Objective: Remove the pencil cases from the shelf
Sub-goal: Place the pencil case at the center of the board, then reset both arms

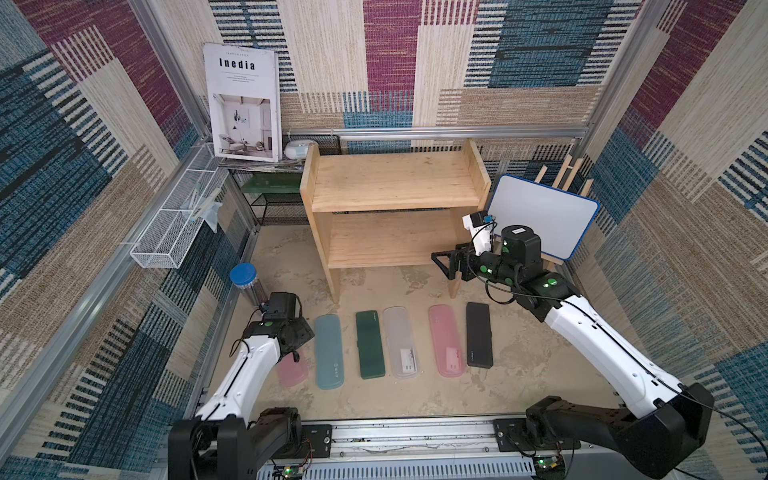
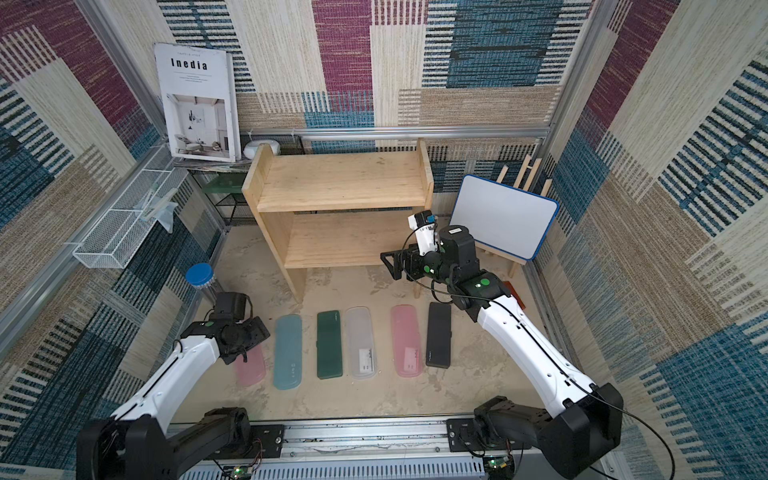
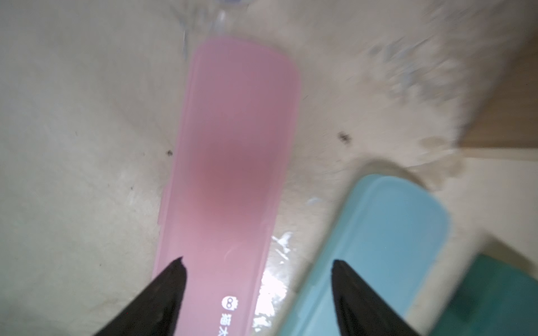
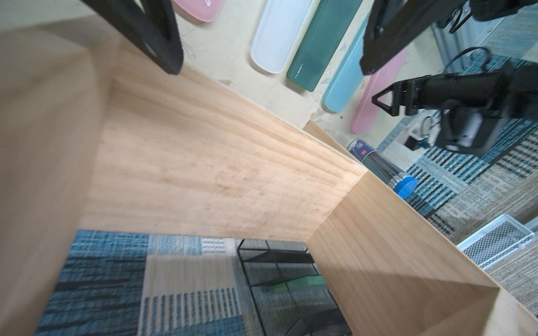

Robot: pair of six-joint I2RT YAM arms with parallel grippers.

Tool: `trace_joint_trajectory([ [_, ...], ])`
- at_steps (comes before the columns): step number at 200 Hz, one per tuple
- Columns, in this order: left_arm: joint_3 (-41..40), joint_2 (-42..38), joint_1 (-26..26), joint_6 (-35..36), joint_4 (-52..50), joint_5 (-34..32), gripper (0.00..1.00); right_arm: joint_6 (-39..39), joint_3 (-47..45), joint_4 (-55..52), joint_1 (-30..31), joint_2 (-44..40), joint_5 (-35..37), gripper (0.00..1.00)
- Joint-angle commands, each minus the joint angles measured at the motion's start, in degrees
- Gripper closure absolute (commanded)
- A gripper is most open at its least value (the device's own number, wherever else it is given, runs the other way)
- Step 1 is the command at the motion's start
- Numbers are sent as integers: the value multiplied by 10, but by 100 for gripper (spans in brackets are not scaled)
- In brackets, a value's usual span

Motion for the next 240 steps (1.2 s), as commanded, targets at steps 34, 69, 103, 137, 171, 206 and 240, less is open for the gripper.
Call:
trace_joint_trajectory([
  [34,-31,-110,0,128,157,-54,0,-11,1,3,-22,-25,122,0],
  [69,-116,-23,0,199,411,-58,0,-14,-33,18,-39,-43,240,0],
  [103,-140,90,0,282,583,-38,0,-55,-62,15,-52,-73,336,0],
  [137,-140,179,0,309,701,-10,0,-111,-160,101,-67,-114,375,0],
  [171,-155,245,-1,324,803,7,1,-145,-315,280,-112,-144,411,0],
  [206,-140,285,-4,339,810,27,1,-154,-427,439,-170,-104,405,0],
  [240,-138,286,-6,339,806,25,1,-158,-487,611,-203,-3,355,0],
])
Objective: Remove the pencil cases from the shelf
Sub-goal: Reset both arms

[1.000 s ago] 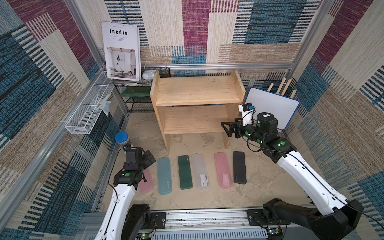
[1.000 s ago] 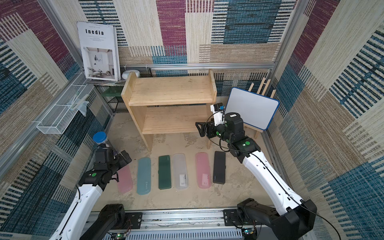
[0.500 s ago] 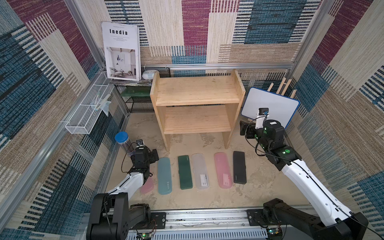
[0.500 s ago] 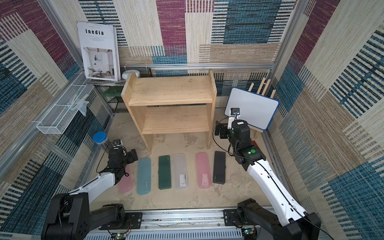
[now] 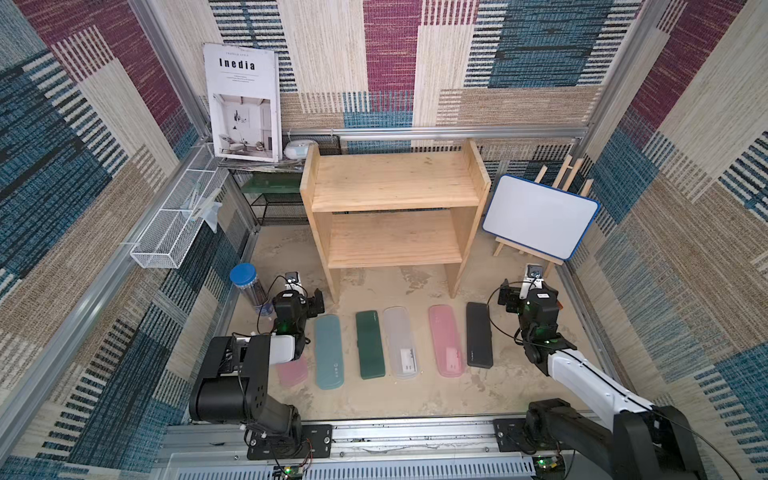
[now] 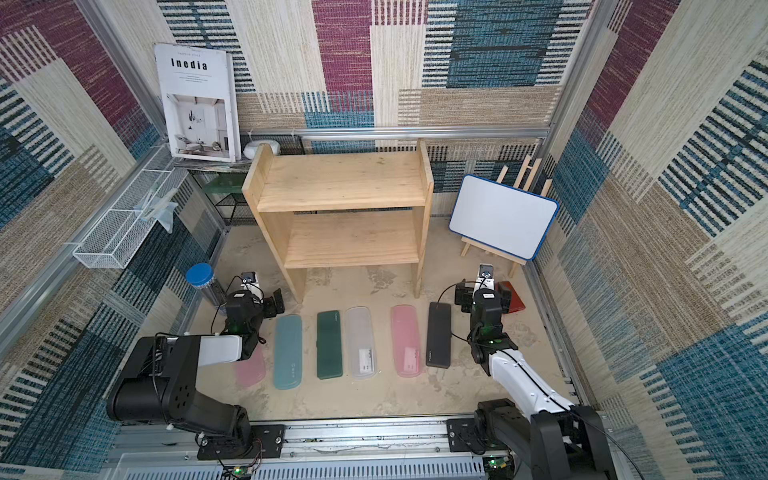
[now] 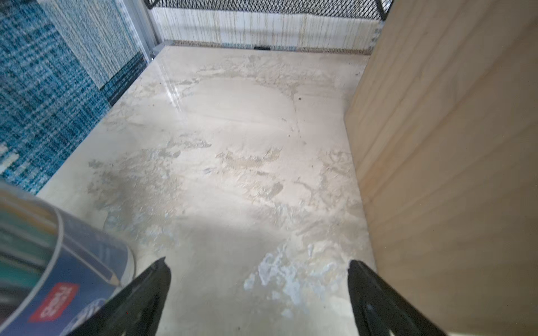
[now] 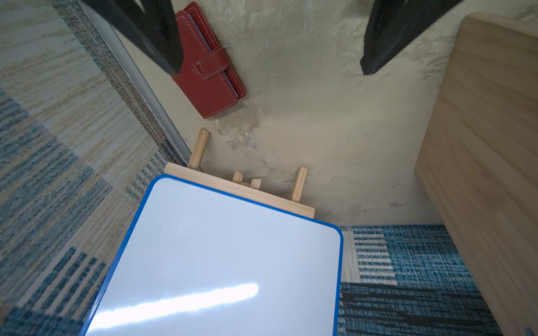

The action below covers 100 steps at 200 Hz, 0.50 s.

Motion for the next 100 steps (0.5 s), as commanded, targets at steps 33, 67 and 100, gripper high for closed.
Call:
trace_joint_trajectory([
  [33,5,0,0,9,9,6,1,-17,-33,326,-30,183,-60,0],
  [67,5,1,-1,9,11,6,1,-6,-26,334,-52,223,-103,0],
  [100,6,1,-2,10,10,2,1,0,-52,400,-55,243,-94,1],
])
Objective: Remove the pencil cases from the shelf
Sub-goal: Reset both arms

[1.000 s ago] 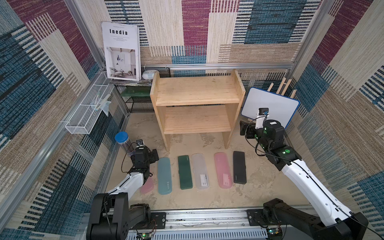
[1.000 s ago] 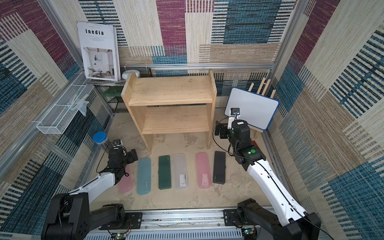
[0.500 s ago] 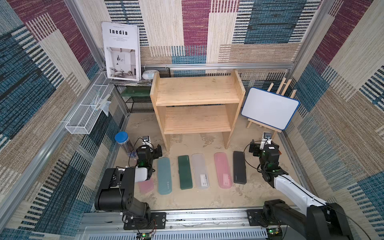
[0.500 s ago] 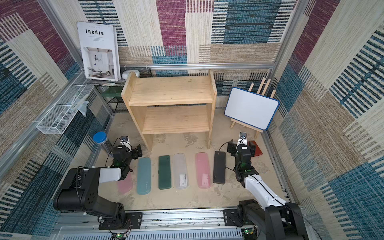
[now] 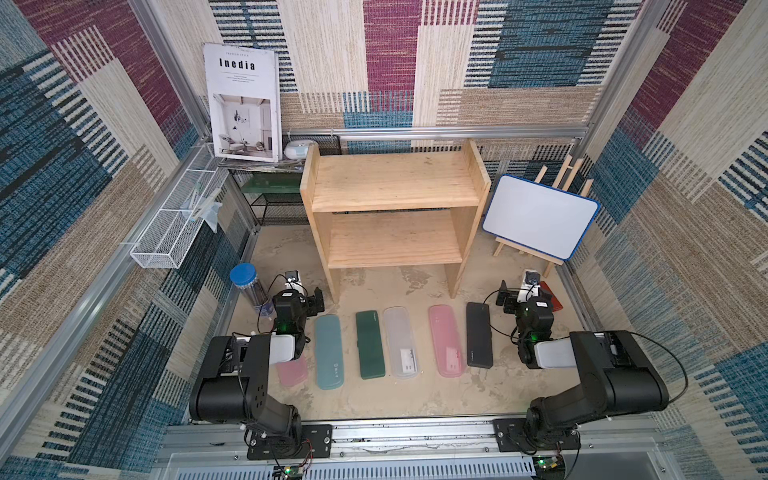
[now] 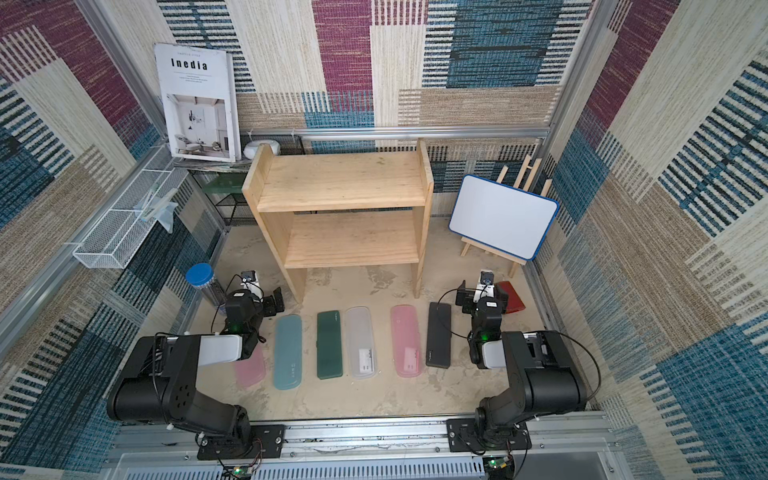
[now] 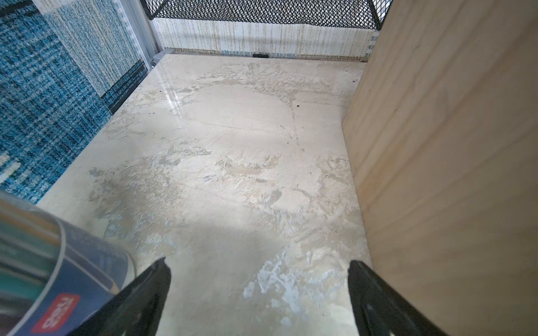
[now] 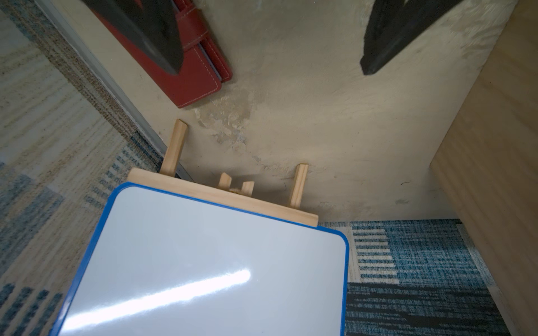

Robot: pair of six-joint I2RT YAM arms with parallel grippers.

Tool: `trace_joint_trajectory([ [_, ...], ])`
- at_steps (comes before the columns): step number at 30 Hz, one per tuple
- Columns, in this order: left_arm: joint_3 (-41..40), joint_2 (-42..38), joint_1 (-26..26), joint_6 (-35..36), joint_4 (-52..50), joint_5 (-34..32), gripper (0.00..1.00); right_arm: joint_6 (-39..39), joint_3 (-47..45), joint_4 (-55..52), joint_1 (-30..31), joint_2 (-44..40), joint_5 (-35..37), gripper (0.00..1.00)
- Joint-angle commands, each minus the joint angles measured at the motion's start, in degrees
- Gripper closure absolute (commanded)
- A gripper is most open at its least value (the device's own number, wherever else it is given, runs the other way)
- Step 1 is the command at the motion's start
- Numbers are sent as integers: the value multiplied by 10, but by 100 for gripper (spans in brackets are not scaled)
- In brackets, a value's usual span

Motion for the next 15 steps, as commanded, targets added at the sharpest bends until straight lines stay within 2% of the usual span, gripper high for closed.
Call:
trace_joint_trajectory([
  [1,3,0,-1,7,12,1,1,10,4,31,0,-6,-16,1],
  [15,3,0,-2,7,13,0,1,10,5,30,-3,-7,-20,1],
])
